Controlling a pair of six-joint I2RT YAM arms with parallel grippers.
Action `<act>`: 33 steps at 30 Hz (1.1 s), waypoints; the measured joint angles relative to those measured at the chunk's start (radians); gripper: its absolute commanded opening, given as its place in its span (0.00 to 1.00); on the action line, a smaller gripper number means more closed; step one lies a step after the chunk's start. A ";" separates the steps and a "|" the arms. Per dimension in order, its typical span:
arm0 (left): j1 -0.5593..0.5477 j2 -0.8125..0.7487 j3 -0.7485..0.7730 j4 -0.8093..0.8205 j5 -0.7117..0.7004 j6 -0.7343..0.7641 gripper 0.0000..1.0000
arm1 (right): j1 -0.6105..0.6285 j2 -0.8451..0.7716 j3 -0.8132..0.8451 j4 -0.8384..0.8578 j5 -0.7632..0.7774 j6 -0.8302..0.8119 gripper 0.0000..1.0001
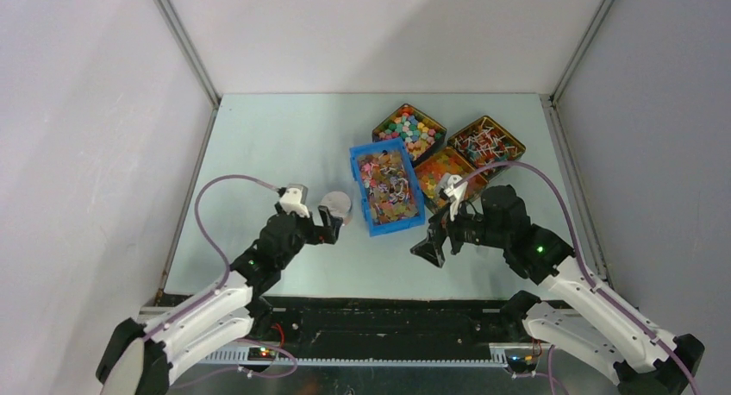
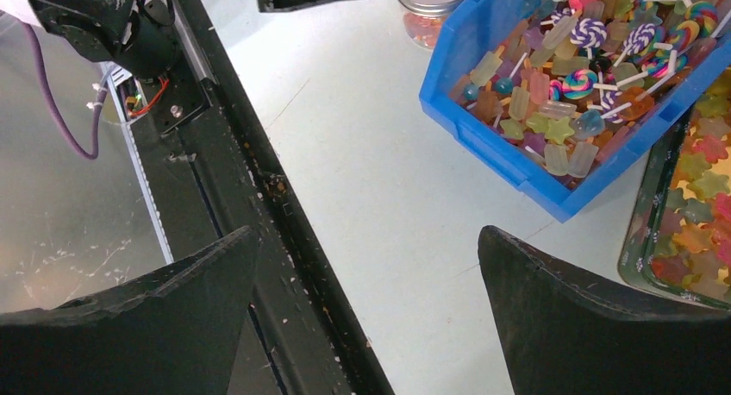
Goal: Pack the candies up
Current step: Place the packing bottle at the center of the board, then reset both arms
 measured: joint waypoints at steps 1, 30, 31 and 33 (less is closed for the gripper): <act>0.000 -0.036 0.000 -0.016 -0.006 -0.014 1.00 | -0.003 0.003 0.000 0.002 0.000 0.004 1.00; 0.342 0.074 0.282 -0.234 -0.164 0.084 1.00 | -0.302 0.263 -0.007 0.229 0.389 0.166 1.00; 0.383 0.071 0.281 -0.219 -0.145 0.096 1.00 | -0.331 0.273 -0.016 0.246 0.427 0.178 1.00; 0.454 0.065 0.277 -0.187 -0.104 0.124 1.00 | -0.380 0.278 -0.045 0.283 0.487 0.187 1.00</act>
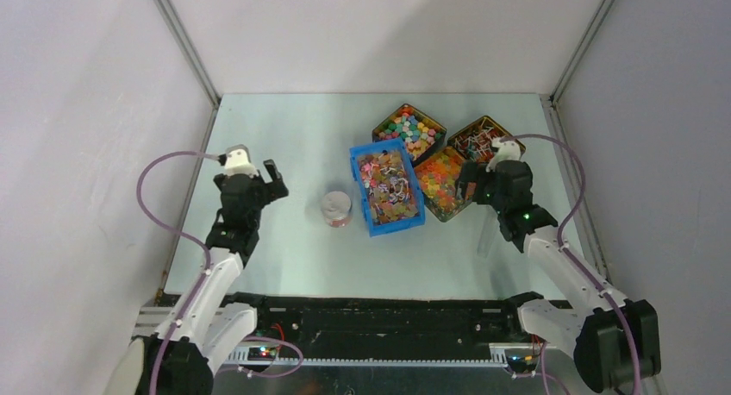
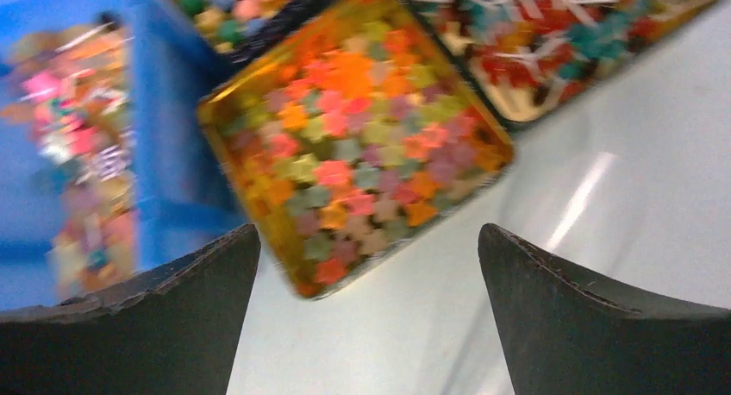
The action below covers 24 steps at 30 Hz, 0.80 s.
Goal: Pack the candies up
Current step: Reset both arms
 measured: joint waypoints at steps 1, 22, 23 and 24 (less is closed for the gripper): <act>0.031 -0.003 -0.003 0.015 0.018 0.014 1.00 | -0.029 -0.002 -0.047 0.048 0.050 0.000 1.00; 0.151 0.115 -0.310 0.549 0.126 0.260 1.00 | -0.211 0.113 -0.402 0.689 0.075 -0.184 1.00; 0.151 0.142 -0.322 0.585 0.124 0.260 1.00 | -0.213 0.122 -0.402 0.717 0.075 -0.194 1.00; 0.152 0.167 -0.326 0.612 0.122 0.263 1.00 | -0.216 0.132 -0.402 0.743 0.074 -0.205 1.00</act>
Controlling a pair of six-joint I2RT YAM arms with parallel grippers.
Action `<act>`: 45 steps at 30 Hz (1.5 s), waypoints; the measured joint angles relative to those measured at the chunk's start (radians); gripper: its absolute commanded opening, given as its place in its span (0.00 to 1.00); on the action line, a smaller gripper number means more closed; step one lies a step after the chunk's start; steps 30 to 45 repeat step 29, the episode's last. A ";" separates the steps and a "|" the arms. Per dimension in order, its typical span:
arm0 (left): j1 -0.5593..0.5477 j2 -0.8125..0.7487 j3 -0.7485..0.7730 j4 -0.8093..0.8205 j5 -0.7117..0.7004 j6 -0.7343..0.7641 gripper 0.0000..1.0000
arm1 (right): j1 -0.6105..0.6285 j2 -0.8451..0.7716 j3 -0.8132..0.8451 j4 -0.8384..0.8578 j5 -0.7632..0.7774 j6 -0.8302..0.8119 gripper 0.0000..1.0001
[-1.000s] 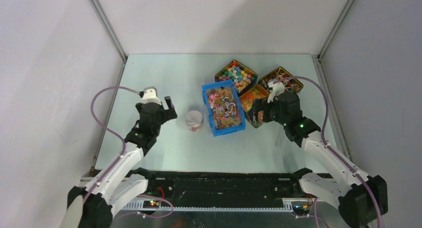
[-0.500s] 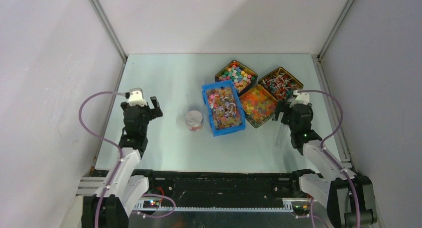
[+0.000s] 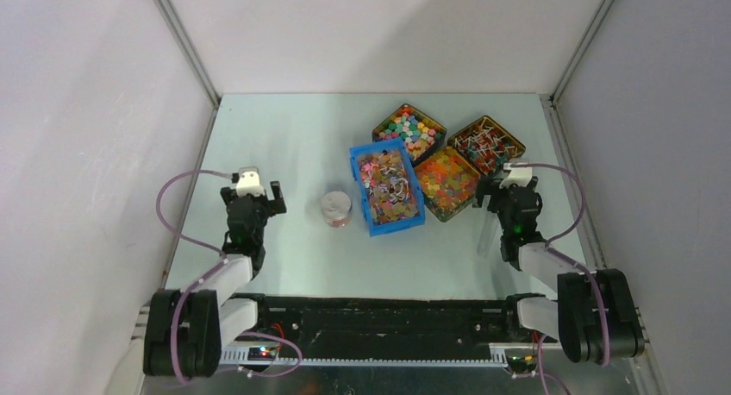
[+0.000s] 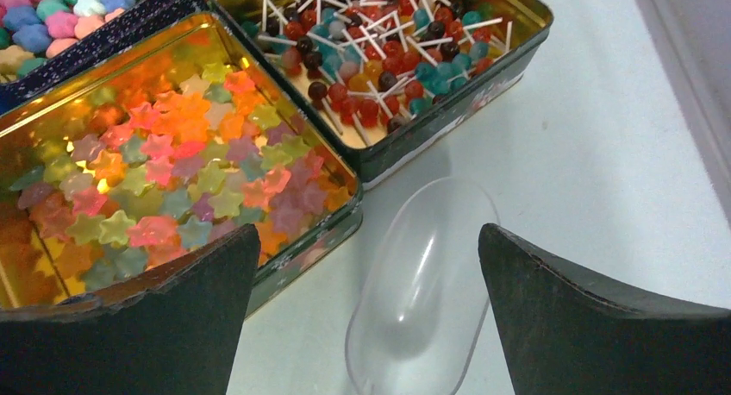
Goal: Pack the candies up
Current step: Reset both arms
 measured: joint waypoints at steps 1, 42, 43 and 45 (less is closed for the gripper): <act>0.000 0.034 0.000 0.042 -0.001 0.004 1.00 | -0.004 0.010 0.000 0.023 0.000 -0.008 1.00; 0.043 0.219 -0.029 0.420 -0.016 0.010 1.00 | -0.108 0.185 -0.031 0.301 -0.063 -0.002 1.00; 0.043 0.219 -0.029 0.420 -0.016 0.010 1.00 | -0.108 0.185 -0.031 0.301 -0.063 -0.002 1.00; 0.043 0.219 -0.029 0.420 -0.016 0.010 1.00 | -0.108 0.185 -0.031 0.301 -0.063 -0.002 1.00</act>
